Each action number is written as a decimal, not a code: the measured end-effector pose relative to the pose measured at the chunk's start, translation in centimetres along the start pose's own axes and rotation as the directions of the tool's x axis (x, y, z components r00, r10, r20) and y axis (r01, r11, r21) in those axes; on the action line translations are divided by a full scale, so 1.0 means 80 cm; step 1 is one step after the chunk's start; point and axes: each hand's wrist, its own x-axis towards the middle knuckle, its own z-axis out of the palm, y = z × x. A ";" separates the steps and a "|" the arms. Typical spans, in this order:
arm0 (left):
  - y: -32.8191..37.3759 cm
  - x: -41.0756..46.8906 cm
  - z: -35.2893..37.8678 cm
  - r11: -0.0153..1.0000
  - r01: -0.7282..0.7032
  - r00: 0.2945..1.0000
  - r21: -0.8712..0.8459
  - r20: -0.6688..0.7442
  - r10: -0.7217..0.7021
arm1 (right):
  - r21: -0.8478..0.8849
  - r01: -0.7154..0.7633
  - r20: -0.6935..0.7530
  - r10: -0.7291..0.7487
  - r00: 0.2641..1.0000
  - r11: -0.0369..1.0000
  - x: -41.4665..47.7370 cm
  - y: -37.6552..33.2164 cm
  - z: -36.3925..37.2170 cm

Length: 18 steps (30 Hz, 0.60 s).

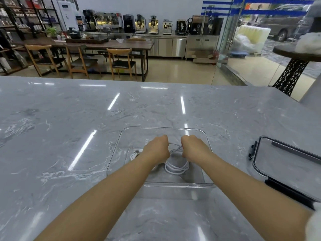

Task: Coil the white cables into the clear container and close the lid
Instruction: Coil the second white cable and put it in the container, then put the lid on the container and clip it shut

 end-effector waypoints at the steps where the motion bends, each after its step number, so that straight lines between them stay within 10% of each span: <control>1: 0.001 -0.001 0.001 1.000 -0.007 1.000 0.004 0.002 0.007 | -0.016 0.007 0.011 -0.007 1.000 1.000 -0.001 0.000 0.000; 12: 0.004 -0.006 -0.008 0.994 -0.046 0.995 0.097 0.097 0.037 | -0.128 0.023 0.125 -0.007 0.992 0.992 -0.016 -0.007 -0.008; 18: 0.011 -0.022 -0.045 0.987 -0.046 0.999 0.154 -0.004 0.047 | -0.164 0.121 -0.091 -0.138 0.986 0.979 -0.034 0.000 -0.029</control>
